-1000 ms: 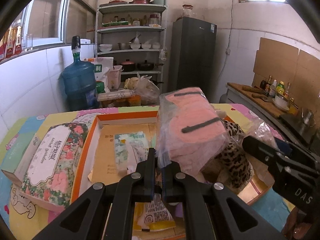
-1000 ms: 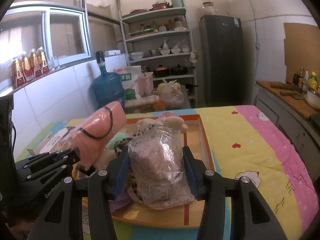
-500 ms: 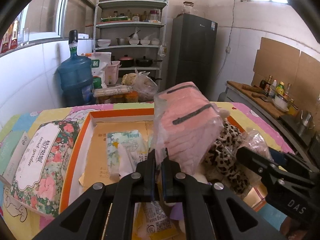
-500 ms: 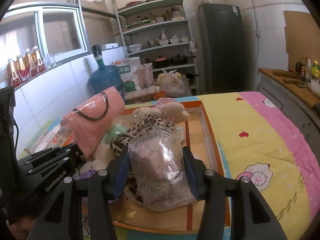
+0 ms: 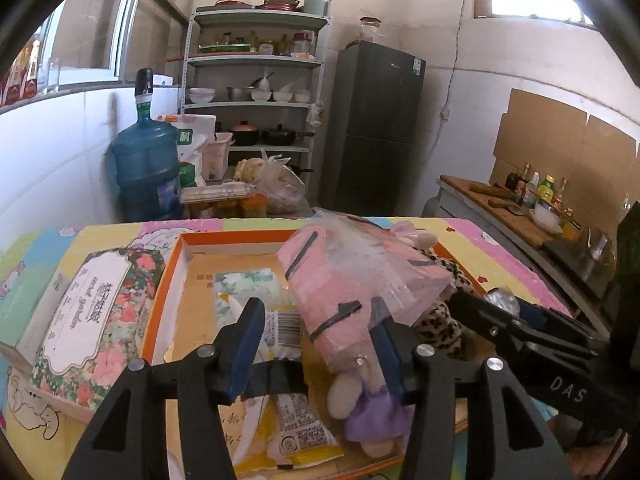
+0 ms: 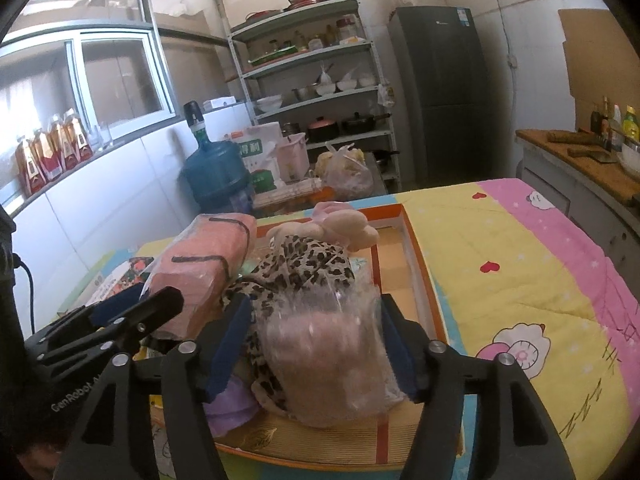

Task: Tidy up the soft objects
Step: 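Lower both items into the box and open both tools, then withdraw both open tools up and away from the box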

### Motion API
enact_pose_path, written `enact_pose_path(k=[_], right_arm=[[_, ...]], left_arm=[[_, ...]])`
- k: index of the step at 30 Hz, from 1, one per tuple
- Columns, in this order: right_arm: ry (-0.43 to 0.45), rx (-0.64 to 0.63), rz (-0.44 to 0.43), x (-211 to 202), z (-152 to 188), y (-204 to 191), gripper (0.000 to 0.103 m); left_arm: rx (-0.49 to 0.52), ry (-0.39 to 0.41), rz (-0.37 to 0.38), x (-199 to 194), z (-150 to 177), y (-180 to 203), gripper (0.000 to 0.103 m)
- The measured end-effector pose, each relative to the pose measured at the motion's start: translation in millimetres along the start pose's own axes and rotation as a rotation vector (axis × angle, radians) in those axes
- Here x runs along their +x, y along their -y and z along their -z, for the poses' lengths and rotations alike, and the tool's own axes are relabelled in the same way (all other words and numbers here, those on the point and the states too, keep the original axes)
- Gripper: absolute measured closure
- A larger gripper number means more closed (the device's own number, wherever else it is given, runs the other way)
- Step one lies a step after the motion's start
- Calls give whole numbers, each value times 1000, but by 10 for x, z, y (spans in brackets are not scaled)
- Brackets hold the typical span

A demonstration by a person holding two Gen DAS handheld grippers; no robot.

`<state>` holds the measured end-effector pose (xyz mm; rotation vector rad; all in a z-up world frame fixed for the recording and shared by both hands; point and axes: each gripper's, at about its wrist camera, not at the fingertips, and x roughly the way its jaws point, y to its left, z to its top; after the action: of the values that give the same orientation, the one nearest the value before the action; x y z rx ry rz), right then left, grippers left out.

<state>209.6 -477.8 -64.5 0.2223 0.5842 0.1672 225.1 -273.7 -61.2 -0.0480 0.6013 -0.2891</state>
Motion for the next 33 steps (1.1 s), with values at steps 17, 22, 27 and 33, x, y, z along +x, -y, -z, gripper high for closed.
enact_pose_path(k=[17, 22, 27, 33], right_arm=[[113, -3, 48, -277, -38, -179, 31], [129, -35, 83, -379, -42, -361, 31], [153, -59, 91, -518, -33, -561, 31], [177, -96, 114, -649, -8, -820, 29]], left_arm=[[3, 90, -37, -471, -17, -221, 21], [-2, 116, -62, -645, -36, -329, 21], [-28, 135, -94, -831, -19, -464, 21], [-52, 140, -137, -989, 14, -605, 21]])
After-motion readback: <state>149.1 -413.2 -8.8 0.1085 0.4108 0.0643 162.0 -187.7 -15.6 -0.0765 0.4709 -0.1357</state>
